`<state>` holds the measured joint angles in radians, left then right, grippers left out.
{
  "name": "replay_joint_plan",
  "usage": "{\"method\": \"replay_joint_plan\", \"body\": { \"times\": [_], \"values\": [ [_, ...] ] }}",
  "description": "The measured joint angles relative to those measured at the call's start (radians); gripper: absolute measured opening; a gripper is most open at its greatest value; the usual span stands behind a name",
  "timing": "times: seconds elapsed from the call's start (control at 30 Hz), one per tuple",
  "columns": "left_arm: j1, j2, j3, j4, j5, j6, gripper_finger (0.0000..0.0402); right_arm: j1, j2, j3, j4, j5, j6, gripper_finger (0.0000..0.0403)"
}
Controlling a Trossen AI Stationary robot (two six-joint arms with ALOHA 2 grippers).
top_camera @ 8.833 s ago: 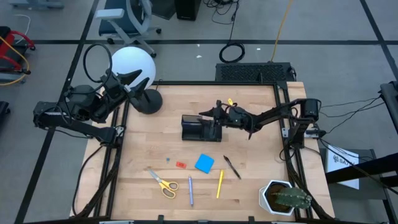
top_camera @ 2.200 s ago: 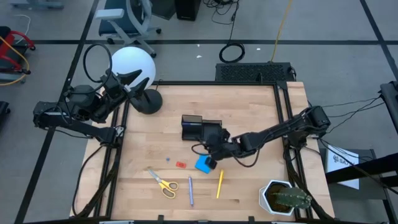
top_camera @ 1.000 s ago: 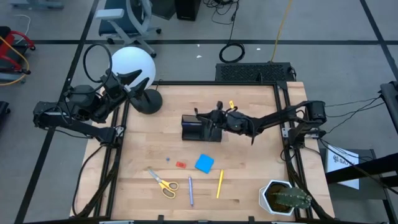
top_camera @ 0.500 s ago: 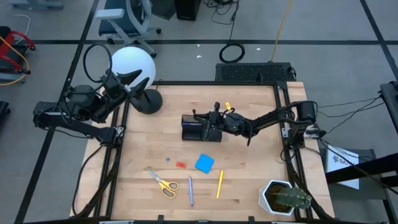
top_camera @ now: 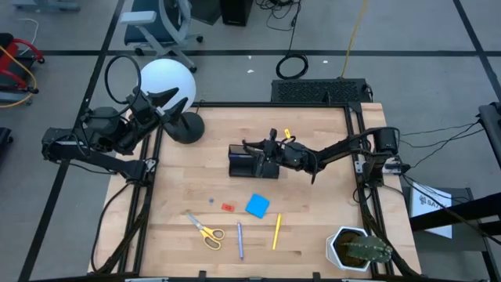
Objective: Pick and place office supplies into organizer
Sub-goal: Put the black pen into the desk organizer, then put the yellow pen into the desk organizer
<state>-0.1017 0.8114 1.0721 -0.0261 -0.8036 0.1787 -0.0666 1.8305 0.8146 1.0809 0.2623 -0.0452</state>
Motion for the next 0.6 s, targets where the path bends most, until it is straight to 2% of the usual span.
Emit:
{"method": "replay_joint_plan", "body": {
  "times": [0.23,0.6],
  "values": [
    [0.0,0.0,0.0,0.0,0.0,0.0,0.02,0.0,0.0,0.0,0.0,0.001,0.0,0.0103],
    [0.0,0.0,0.0,0.0,0.0,0.0,0.02,0.0,0.0,0.0,0.0,0.002,0.0,0.01]
  ]
}}
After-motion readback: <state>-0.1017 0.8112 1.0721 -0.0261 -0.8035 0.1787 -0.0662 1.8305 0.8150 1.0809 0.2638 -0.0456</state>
